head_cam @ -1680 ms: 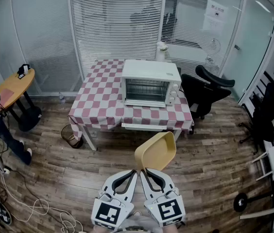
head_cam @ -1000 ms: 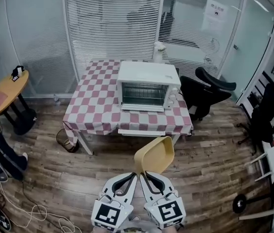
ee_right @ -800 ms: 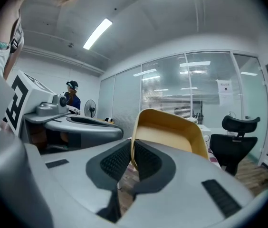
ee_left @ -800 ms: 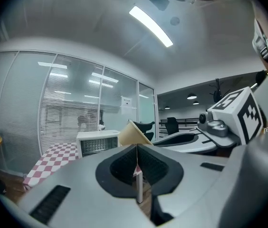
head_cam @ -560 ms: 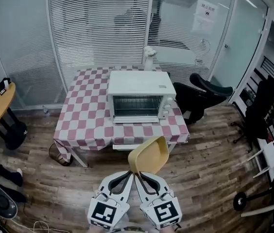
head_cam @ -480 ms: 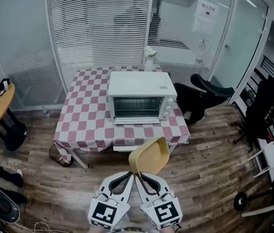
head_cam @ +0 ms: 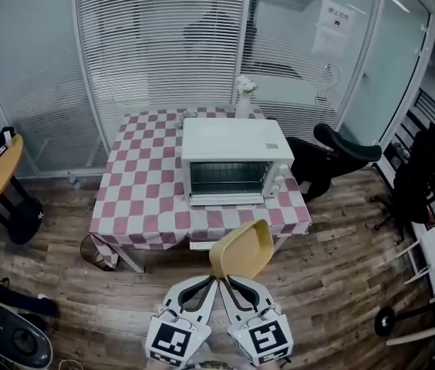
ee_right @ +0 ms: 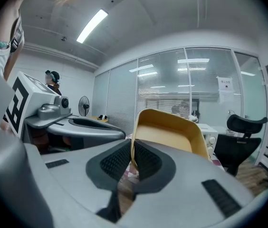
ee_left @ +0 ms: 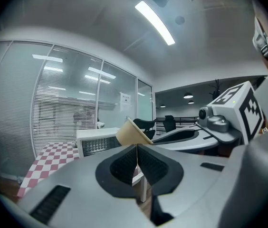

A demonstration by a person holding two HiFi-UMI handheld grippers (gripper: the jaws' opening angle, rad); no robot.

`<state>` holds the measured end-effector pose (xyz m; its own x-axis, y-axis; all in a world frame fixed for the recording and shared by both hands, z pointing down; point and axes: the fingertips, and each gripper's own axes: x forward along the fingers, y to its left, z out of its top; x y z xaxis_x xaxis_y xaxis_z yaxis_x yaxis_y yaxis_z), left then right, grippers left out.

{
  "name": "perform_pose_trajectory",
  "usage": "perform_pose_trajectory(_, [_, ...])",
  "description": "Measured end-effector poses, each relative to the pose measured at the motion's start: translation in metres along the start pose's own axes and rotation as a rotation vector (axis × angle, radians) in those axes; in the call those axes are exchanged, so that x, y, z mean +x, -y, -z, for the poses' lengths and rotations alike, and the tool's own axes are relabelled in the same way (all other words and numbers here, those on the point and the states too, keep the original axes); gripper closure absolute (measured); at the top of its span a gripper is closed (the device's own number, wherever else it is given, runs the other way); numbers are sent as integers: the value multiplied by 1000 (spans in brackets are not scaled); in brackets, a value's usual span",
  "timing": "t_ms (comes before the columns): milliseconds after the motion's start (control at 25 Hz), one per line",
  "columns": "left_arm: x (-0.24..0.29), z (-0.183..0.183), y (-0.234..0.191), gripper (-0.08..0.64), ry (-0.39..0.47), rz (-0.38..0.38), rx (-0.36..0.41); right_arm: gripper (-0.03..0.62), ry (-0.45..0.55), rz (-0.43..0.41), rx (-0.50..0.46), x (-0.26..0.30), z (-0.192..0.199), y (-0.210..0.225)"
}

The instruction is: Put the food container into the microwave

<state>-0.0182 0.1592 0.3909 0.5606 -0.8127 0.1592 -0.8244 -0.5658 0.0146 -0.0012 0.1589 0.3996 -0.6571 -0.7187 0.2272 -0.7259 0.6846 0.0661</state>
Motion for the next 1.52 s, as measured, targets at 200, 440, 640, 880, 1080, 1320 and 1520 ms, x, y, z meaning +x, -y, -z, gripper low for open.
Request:
perform_pose_trajectory(200, [0, 1, -14, 546, 17, 20, -4, 578, -11, 13, 5, 17, 2, -4])
perform_pose_trajectory(440, [-4, 6, -31, 546, -5, 6, -14, 578, -31, 14, 22, 28, 3, -5])
perform_pose_trajectory(640, [1, 9, -44, 546, -14, -20, -34, 578, -31, 9, 28, 38, 5, 4])
perform_pose_trajectory(880, [28, 8, -64, 546, -23, -54, -38, 578, -17, 0, 30, 62, 1, 31])
perform_pose_trajectory(1080, [71, -7, -79, 546, -18, -71, -15, 578, -6, -27, 31, 87, -5, 69])
perform_pose_trajectory(1320, [126, -25, -96, 546, -5, -80, 2, 578, 22, -43, 30, 113, -12, 119])
perform_pose_trajectory(1520, [161, -31, -105, 546, -29, -92, -2, 580, 27, -43, 39, 126, -19, 157])
